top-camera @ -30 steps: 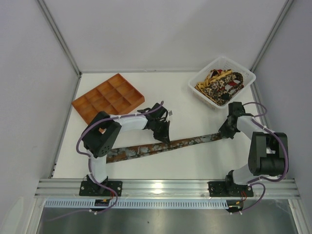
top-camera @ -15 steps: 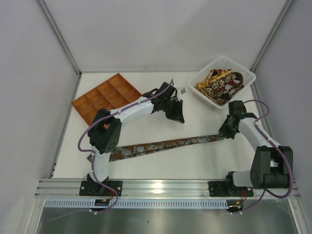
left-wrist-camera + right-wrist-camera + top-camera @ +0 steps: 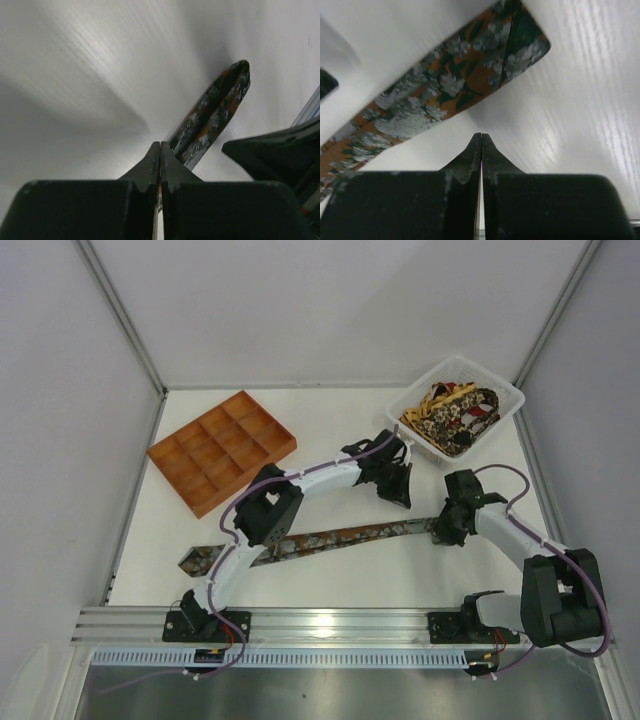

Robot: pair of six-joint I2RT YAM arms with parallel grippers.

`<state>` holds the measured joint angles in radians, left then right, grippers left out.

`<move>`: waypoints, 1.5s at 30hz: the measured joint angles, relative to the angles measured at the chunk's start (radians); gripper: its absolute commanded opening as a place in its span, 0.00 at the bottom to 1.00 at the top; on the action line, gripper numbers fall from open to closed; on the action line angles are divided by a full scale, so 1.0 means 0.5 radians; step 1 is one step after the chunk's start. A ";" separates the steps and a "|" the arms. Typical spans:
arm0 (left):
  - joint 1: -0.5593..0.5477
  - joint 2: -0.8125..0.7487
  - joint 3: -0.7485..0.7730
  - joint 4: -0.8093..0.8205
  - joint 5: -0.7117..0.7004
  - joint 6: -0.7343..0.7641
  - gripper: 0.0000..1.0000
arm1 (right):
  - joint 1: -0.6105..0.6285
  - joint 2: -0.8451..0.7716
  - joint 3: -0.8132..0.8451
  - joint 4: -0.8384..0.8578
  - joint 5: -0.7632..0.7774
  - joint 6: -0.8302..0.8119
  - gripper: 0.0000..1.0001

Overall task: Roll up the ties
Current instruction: Flatten the tie

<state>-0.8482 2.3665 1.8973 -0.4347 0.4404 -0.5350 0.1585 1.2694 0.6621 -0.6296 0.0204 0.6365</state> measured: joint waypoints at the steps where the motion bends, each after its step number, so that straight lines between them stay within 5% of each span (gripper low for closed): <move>1: -0.015 0.042 0.056 -0.004 -0.022 -0.011 0.03 | 0.027 0.000 -0.035 0.019 0.003 0.014 0.00; 18: -0.079 0.209 0.249 -0.104 -0.066 -0.043 0.02 | 0.091 0.320 0.091 0.359 0.073 0.069 0.00; 26: -0.065 0.144 0.247 -0.230 -0.244 0.031 0.11 | 0.078 0.079 0.095 0.141 0.140 0.066 0.01; 30: -0.029 -0.008 0.232 -0.296 -0.379 0.073 0.18 | -0.017 -0.091 0.190 0.006 0.190 0.030 0.23; 35: 0.009 -0.279 0.117 -0.188 -0.305 0.072 0.04 | -0.275 -0.093 0.253 0.076 0.103 -0.118 0.40; 39: -0.011 -0.411 -0.084 0.055 -0.057 0.021 0.01 | -0.491 -0.053 0.195 0.256 -0.118 -0.265 0.68; 45: -0.096 -0.327 -0.272 0.343 0.218 -0.121 0.00 | -0.735 0.089 0.074 0.555 -0.555 -0.468 0.71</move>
<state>-0.8963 2.2032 1.7615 -0.2634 0.5495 -0.5957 -0.2092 1.3136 0.6991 -0.3519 -0.2569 0.4023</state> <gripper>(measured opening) 0.011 0.693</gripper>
